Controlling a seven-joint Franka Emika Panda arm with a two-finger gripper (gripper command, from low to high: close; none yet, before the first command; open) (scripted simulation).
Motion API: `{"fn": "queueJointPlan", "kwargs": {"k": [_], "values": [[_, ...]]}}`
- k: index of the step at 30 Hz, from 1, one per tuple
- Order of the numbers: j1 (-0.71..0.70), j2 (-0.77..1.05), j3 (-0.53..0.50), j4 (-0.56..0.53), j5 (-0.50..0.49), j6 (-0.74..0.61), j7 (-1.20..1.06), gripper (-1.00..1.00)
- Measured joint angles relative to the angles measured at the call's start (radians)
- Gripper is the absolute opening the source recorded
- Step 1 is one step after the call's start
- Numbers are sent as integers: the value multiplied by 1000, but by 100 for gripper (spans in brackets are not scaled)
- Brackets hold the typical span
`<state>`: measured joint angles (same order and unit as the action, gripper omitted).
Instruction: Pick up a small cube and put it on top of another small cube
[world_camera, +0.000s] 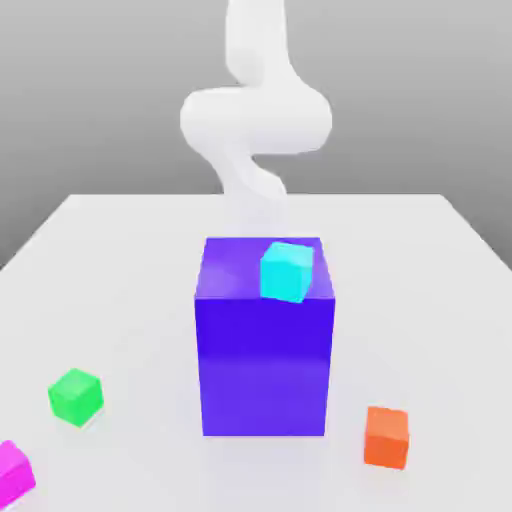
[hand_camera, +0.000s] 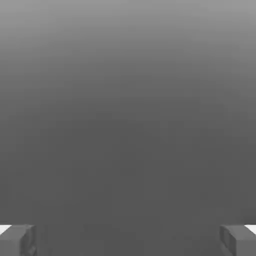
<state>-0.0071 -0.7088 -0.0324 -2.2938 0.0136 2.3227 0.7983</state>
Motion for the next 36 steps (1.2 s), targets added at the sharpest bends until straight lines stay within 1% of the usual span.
{"fn": "queueJointPlan", "kwargs": {"k": [8, 18, 24, 30, 34, 35, 36], "values": [[-27, 295, -107, 20, 57, 74, -15, 0], [-93, 659, -218, 45, 156, 163, -54, 0], [-163, 876, -243, 60, 208, 216, -72, 0], [-229, 1089, -275, 74, 235, 273, -73, 0], [-280, 1234, -232, 103, 288, 363, -108, 0], [-293, 1267, -216, 111, 302, 387, -118, -100], [-293, 1267, -216, 111, 302, 387, -118, -100]]}}
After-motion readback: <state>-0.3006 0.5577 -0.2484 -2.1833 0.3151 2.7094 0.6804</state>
